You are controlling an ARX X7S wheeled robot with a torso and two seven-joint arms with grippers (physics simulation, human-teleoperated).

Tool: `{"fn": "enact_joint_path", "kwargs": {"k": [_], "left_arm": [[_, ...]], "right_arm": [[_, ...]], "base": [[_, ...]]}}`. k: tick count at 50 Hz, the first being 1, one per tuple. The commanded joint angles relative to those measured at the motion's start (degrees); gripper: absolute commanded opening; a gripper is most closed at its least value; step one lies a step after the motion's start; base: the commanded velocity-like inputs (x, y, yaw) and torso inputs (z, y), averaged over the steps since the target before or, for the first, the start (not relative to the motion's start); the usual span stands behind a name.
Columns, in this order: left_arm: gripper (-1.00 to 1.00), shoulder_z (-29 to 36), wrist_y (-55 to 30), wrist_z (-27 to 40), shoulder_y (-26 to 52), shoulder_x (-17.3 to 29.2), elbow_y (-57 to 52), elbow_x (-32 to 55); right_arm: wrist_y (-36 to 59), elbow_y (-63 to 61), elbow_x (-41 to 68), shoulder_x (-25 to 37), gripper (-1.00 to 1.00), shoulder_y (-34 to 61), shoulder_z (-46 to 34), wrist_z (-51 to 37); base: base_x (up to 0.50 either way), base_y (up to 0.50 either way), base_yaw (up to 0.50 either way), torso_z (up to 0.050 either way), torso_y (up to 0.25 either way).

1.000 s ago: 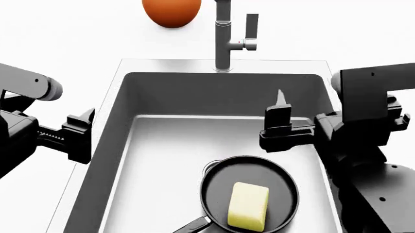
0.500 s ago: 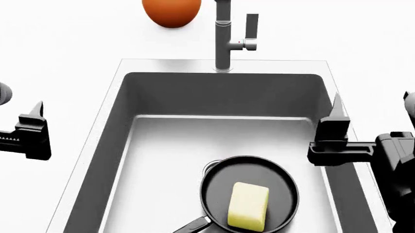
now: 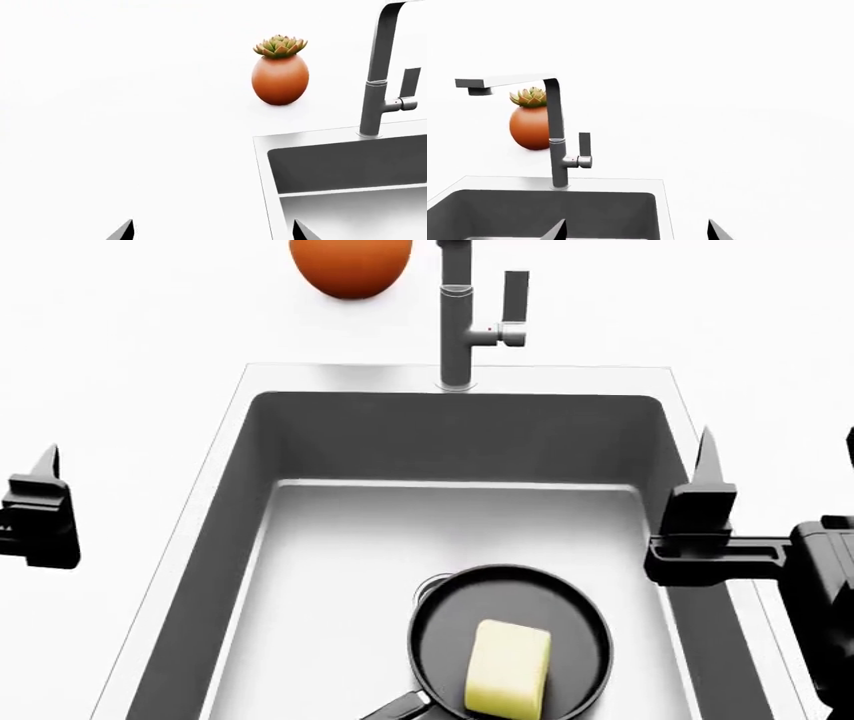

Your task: Pick the pan and sponge and place them into the sink. Then turn on the water.

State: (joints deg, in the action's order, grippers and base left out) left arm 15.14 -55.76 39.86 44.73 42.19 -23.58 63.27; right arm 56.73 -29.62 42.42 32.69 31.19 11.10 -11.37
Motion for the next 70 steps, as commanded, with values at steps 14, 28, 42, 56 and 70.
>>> {"fn": "enact_joint_path", "kwargs": {"k": [14, 28, 42, 56, 70], "left_arm": [[1.0, -0.7, 1.2, -0.6, -1.3, 0.9, -0.1, -0.1], [1.0, -0.6, 1.4, -1.0, -1.2, 1.1, 0.6, -0.2], [1.0, -0.3, 1.8, -1.2, -1.8, 0.9, 0.8, -0.4], [1.0, 0.3, 2.5, -2.2, -2.2, 1.2, 0.4, -1.0], [1.0, -2.5, 5.0, -2.2, -5.4, 2.3, -0.7, 0.1]], "right_arm": [[-0.6, -0.1, 0.8, -0.9, 1.0, -0.5, 0.6, 0.7], [-0.2, 0.1, 0.7, -0.9, 1.0, 0.2, -0.6, 0.2], [-0.3, 0.3, 1.0, -1.2, 1.0, 0.2, -1.2, 0.2], [-1.6, 4.5, -1.3, -4.0, 1.0, 4.2, -8.0, 1.3], [-8.2, 21.0, -8.1, -10.2, 1.0, 14.2, -19.3, 6.3]], "base": [[0.29, -0.13, 0.0, 0.0, 0.0], [0.31, -0.05, 0.0, 0.0, 0.001], [0.15, 0.0, 0.0, 0.0, 0.002], [0.0, 0.0, 0.0, 0.0, 0.0], [0.0, 0.0, 0.0, 0.0, 0.0]]}}
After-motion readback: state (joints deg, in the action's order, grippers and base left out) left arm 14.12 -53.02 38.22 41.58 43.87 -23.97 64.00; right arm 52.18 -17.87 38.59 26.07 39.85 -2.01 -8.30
